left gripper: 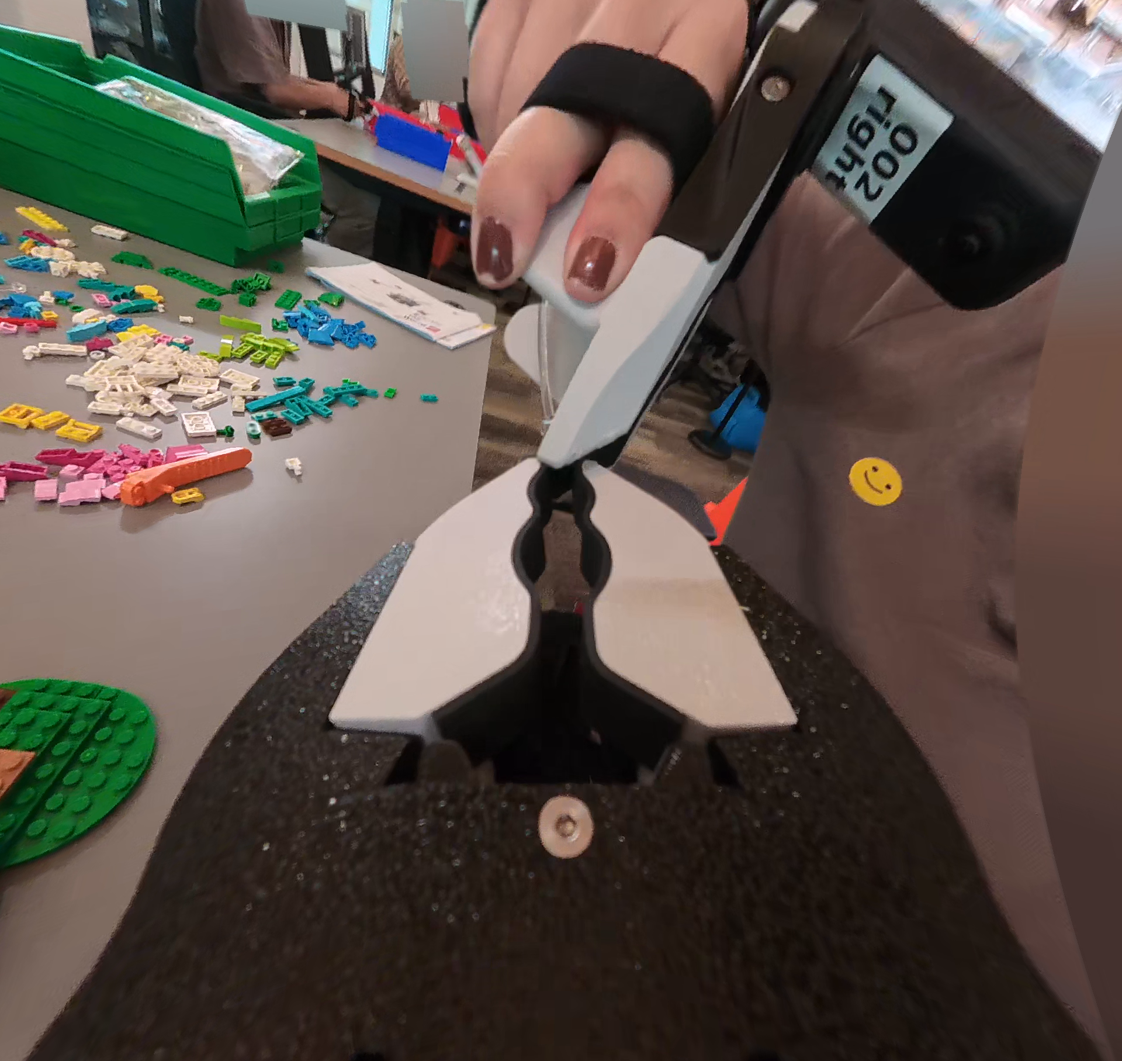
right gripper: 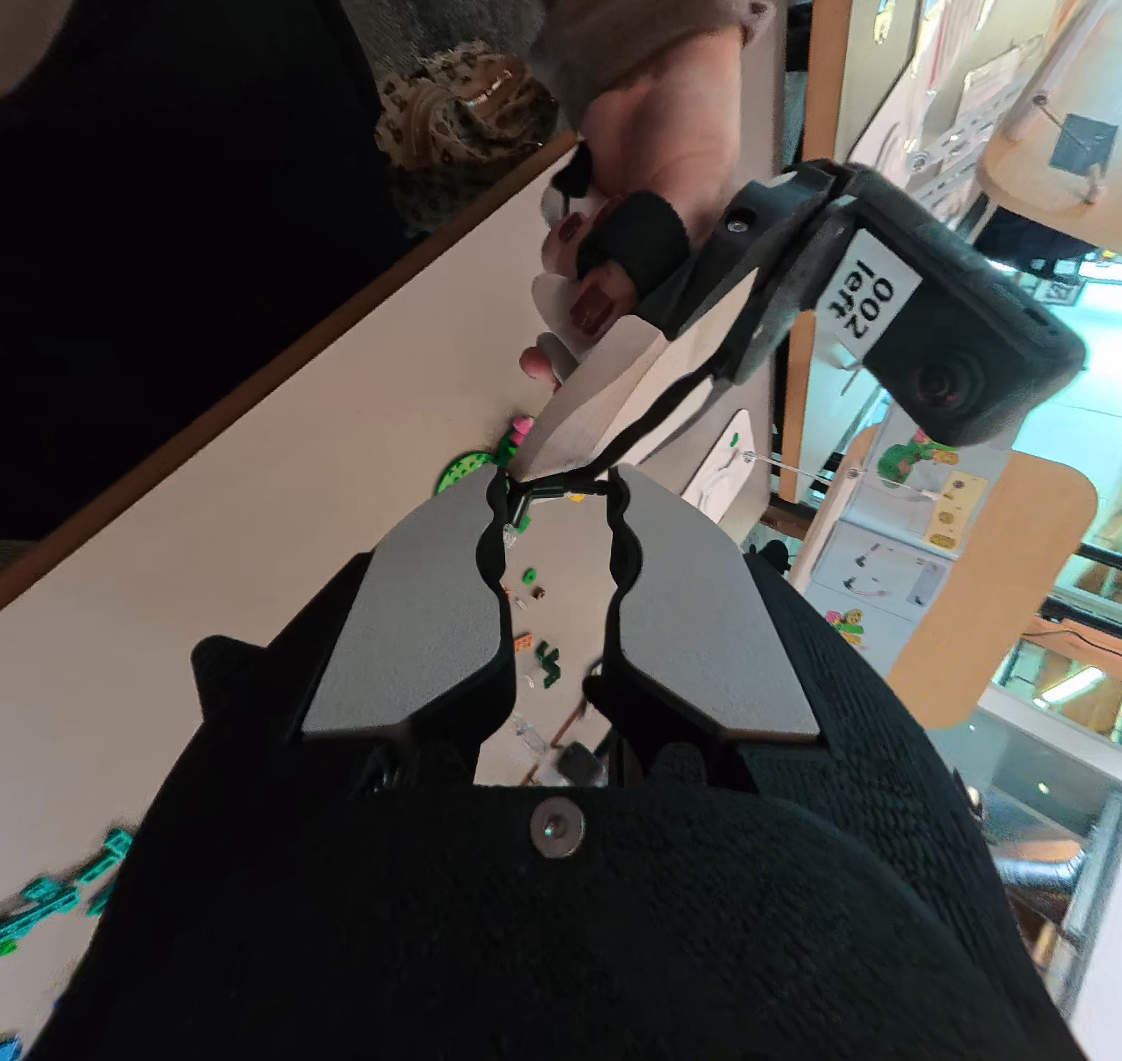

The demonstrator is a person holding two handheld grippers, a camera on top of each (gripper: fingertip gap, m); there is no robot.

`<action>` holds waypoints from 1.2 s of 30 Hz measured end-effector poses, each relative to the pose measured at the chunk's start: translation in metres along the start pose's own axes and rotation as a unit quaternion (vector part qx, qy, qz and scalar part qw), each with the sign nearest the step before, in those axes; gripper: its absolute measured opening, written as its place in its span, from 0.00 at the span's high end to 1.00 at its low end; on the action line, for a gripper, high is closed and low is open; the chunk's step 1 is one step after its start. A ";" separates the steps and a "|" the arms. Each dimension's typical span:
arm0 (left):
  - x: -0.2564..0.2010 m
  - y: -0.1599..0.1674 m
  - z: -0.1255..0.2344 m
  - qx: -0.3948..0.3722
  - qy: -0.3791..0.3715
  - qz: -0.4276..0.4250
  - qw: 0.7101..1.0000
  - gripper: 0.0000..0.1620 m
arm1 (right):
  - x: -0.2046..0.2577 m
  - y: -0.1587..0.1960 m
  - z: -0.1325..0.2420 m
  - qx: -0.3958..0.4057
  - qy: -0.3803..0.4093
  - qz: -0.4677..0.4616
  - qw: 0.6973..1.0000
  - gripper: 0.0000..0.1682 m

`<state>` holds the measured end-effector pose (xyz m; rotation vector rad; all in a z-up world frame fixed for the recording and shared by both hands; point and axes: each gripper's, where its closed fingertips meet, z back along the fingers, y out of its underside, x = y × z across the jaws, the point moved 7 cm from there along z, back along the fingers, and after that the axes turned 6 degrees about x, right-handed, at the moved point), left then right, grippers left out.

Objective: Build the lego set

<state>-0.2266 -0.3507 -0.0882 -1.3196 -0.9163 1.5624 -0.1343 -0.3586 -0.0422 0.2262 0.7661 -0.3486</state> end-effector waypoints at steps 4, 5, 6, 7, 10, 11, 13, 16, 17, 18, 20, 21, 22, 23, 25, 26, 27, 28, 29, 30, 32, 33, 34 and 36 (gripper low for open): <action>-0.002 0.003 -0.003 0.028 -0.013 -0.010 0.999 0.96 | 0.006 -0.002 -0.002 -0.004 -0.013 0.019 1.000 0.82; -0.002 0.002 -0.003 0.026 -0.010 -0.008 1.000 0.96 | 0.006 -0.003 -0.002 -0.005 -0.011 0.022 1.000 0.82; -0.002 0.002 -0.002 0.025 -0.007 -0.007 1.000 0.96 | 0.006 -0.003 -0.002 -0.007 -0.007 0.025 1.000 0.82; -0.002 0.002 -0.003 0.026 -0.007 -0.007 1.000 0.96 | 0.006 -0.003 -0.002 -0.009 -0.006 0.028 1.000 0.82; -0.002 0.004 -0.004 0.033 -0.003 -0.006 0.999 0.96 | 0.008 -0.004 -0.002 -0.011 -0.006 0.039 0.999 0.83; -0.002 0.004 -0.004 0.032 0.000 -0.003 0.999 0.96 | 0.009 -0.004 -0.002 -0.010 -0.005 0.039 0.999 0.83; -0.002 0.004 -0.004 0.027 0.008 0.003 1.000 0.96 | 0.008 -0.004 -0.002 -0.012 -0.006 0.038 0.999 0.83; -0.003 0.005 -0.006 0.032 0.008 0.000 0.999 0.96 | 0.009 -0.004 -0.001 -0.016 -0.012 0.036 0.999 0.83; -0.003 0.005 -0.006 0.035 0.008 -0.001 0.999 0.96 | 0.009 -0.005 -0.001 -0.016 -0.015 0.037 0.999 0.83; -0.003 0.005 -0.007 0.036 0.009 -0.002 0.999 0.96 | 0.010 -0.005 -0.001 -0.017 -0.018 0.038 0.999 0.83; -0.003 0.006 -0.008 0.039 0.009 -0.002 0.999 0.96 | 0.011 -0.006 -0.001 -0.014 -0.023 0.042 0.999 0.83; -0.002 0.007 -0.009 0.041 0.008 -0.002 0.999 0.96 | 0.012 -0.006 -0.002 -0.012 -0.026 0.042 0.999 0.83; -0.002 0.008 -0.009 0.042 0.005 -0.002 0.999 0.96 | 0.012 -0.006 -0.003 -0.008 -0.029 0.037 0.999 0.83; 0.000 0.008 -0.008 0.041 0.004 0.001 0.999 0.96 | 0.013 -0.005 -0.004 -0.003 -0.029 0.023 0.999 0.83; 0.003 0.006 -0.003 0.026 -0.002 0.010 1.000 0.96 | 0.010 -0.003 -0.006 0.008 -0.014 -0.023 1.000 0.82; 0.006 0.005 0.000 0.017 -0.014 0.012 1.000 0.96 | 0.008 0.000 -0.006 0.019 -0.003 -0.047 0.999 0.82; 0.008 0.004 0.002 0.012 -0.021 0.015 1.000 0.96 | 0.006 0.003 -0.006 0.035 -0.004 -0.069 0.997 0.78; 0.010 0.003 0.005 0.001 -0.029 0.019 0.999 0.96 | 0.004 0.007 -0.006 0.053 -0.008 -0.092 0.994 0.74; 0.012 0.001 0.007 -0.010 -0.035 0.023 0.999 0.96 | 0.002 0.010 -0.006 0.071 -0.014 -0.111 0.991 0.72; 0.012 0.001 0.009 -0.013 -0.036 0.027 0.999 0.96 | 0.002 0.013 -0.006 0.085 -0.019 -0.123 0.989 0.72; 0.014 -0.001 0.011 -0.023 -0.046 0.030 0.998 0.96 | 0.002 0.016 -0.006 0.099 -0.017 -0.127 0.987 0.75; 0.014 -0.001 0.011 -0.022 -0.047 0.031 0.998 0.96 | 0.002 0.015 -0.007 0.100 -0.009 -0.122 0.987 0.78; 0.014 -0.001 0.011 -0.023 -0.049 0.034 0.998 0.96 | 0.002 0.014 -0.007 0.103 -0.003 -0.117 0.988 0.81; 0.013 -0.002 0.011 -0.030 -0.047 0.035 0.998 0.96 | 0.003 0.011 -0.009 0.117 0.001 -0.108 0.987 0.83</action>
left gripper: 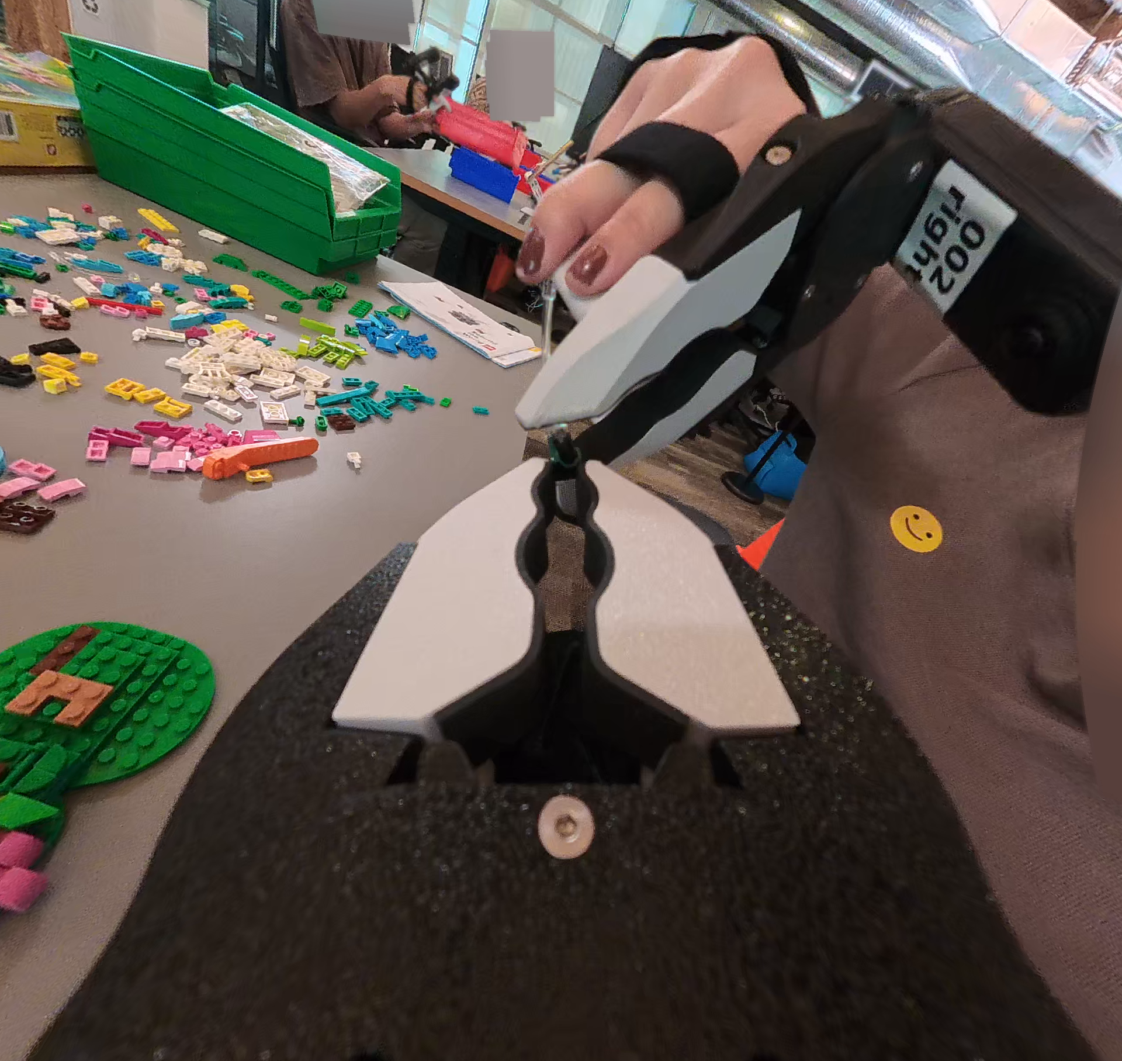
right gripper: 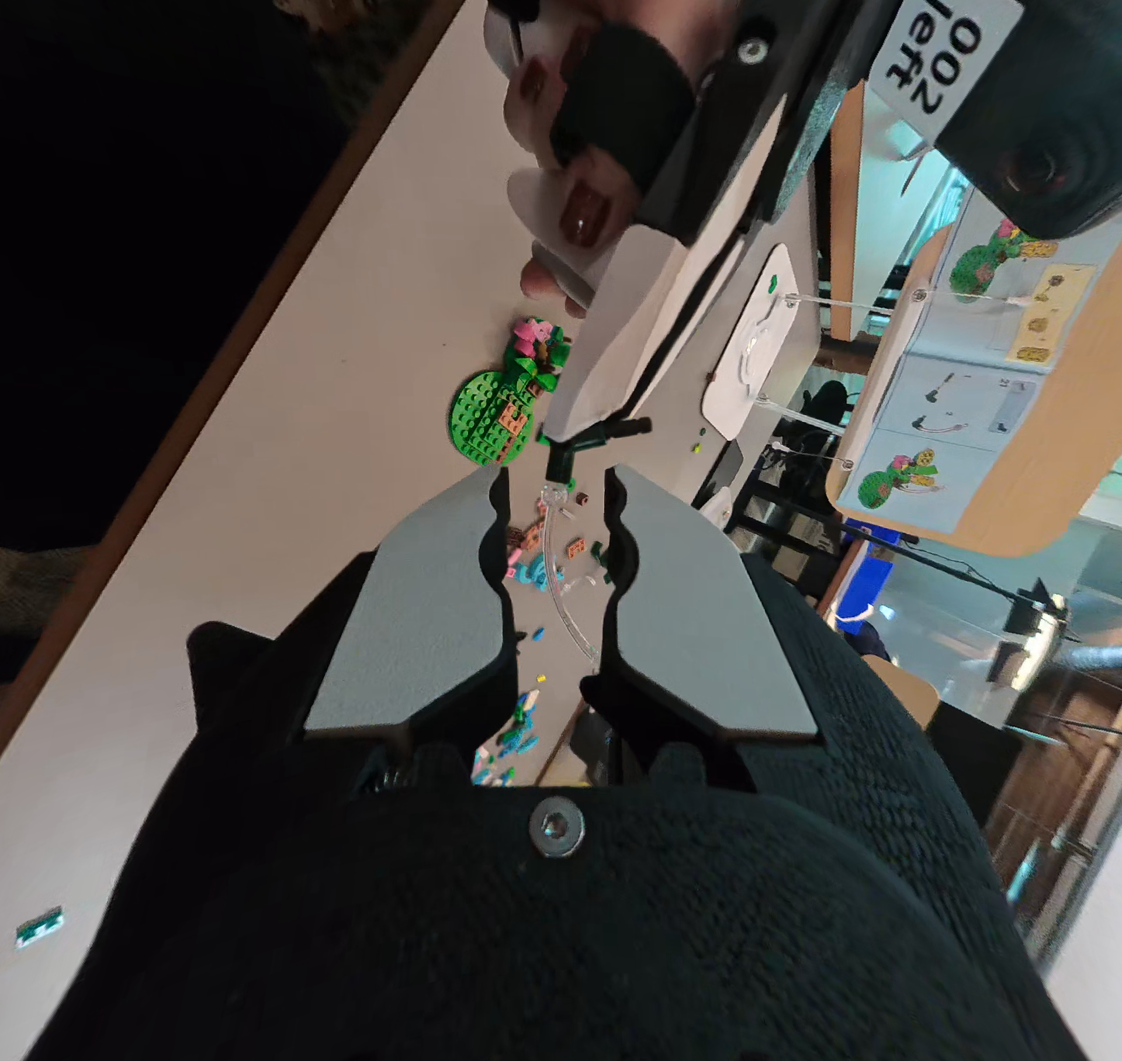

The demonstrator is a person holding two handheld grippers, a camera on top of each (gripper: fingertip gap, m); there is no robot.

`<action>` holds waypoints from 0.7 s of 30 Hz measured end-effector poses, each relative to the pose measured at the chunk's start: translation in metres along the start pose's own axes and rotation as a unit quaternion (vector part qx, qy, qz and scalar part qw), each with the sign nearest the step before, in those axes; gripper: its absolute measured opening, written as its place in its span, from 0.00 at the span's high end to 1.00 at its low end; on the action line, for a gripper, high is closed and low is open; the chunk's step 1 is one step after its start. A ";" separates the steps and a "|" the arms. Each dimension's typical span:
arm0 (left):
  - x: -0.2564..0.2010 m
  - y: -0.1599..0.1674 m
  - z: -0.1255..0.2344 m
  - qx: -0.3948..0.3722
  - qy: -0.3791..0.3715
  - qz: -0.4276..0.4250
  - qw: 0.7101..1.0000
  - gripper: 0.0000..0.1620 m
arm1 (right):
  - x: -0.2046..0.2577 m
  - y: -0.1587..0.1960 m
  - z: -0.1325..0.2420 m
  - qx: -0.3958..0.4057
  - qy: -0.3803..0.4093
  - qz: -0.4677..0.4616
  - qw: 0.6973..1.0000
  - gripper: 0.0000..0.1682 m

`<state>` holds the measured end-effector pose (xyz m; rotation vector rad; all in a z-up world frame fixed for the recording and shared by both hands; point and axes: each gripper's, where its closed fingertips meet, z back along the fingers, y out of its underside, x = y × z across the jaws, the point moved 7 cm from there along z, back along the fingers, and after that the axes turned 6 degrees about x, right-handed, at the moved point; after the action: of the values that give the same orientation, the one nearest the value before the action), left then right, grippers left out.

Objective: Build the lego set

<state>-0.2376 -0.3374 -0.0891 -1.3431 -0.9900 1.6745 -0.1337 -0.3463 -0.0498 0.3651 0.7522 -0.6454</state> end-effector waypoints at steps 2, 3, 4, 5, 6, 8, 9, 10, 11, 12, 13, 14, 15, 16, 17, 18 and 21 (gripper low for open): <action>0.000 -0.001 0.001 -0.012 -0.002 0.004 1.000 0.96 | 0.002 -0.003 -0.001 0.009 0.002 0.005 1.000 0.86; 0.001 -0.002 0.002 -0.013 -0.002 0.005 1.000 0.96 | 0.002 -0.004 -0.002 0.013 0.005 0.007 1.000 0.89; 0.000 -0.002 0.002 -0.015 0.000 0.007 1.000 0.96 | 0.000 -0.005 -0.002 0.018 0.024 0.009 1.000 0.96; 0.001 -0.002 0.002 -0.023 -0.003 0.007 1.000 0.96 | -0.002 -0.005 -0.002 0.023 0.035 0.015 0.999 0.97; 0.001 -0.003 0.002 -0.030 -0.003 0.004 1.000 0.96 | -0.003 -0.005 -0.002 0.029 0.041 0.018 0.999 0.96; 0.000 -0.005 0.003 -0.039 -0.004 -0.012 0.999 0.96 | -0.006 -0.005 -0.001 0.028 0.046 0.020 0.998 0.97; -0.001 -0.006 0.004 -0.043 -0.006 -0.023 0.999 0.96 | -0.007 -0.005 0.000 0.024 0.049 0.022 0.998 0.97; -0.002 -0.007 0.004 -0.049 -0.012 -0.043 0.998 0.96 | -0.008 -0.005 0.001 0.020 0.051 0.020 0.998 0.97; -0.004 -0.008 0.005 -0.056 -0.021 -0.065 0.996 0.96 | -0.010 -0.005 0.003 0.015 0.054 0.016 0.998 0.97; -0.006 -0.010 0.006 -0.064 -0.038 -0.091 0.993 0.95 | -0.012 -0.004 0.004 0.011 0.059 0.010 0.998 0.97; -0.006 -0.012 0.008 -0.070 -0.065 -0.121 0.988 0.83 | -0.014 -0.004 0.005 0.009 0.062 0.003 0.998 0.97; -0.008 -0.014 0.009 -0.073 -0.096 -0.158 0.980 0.75 | -0.015 -0.002 0.005 0.011 0.062 -0.006 0.998 0.97; -0.009 -0.016 0.011 -0.073 -0.132 -0.200 0.968 0.69 | -0.017 -0.001 0.006 0.011 0.063 -0.017 0.998 0.97; -0.011 -0.017 0.013 -0.073 -0.170 -0.249 0.951 0.67 | -0.018 0.000 0.006 0.009 0.063 -0.028 0.998 0.97; -0.014 -0.017 0.014 -0.073 -0.204 -0.304 0.928 0.68 | -0.020 0.002 0.006 0.008 0.061 -0.040 0.997 0.97; -0.018 -0.017 0.014 -0.075 -0.236 -0.359 0.900 0.68 | -0.021 0.002 0.007 0.004 0.058 -0.054 0.997 0.97; -0.028 -0.015 0.012 -0.066 -0.314 -0.474 0.820 0.70 | -0.024 0.003 0.009 -0.012 0.045 -0.096 0.994 0.97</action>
<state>-0.2438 -0.3578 -0.0623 -0.1632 -1.7907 1.2226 -0.1406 -0.3390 -0.0261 0.3042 0.8883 -0.8033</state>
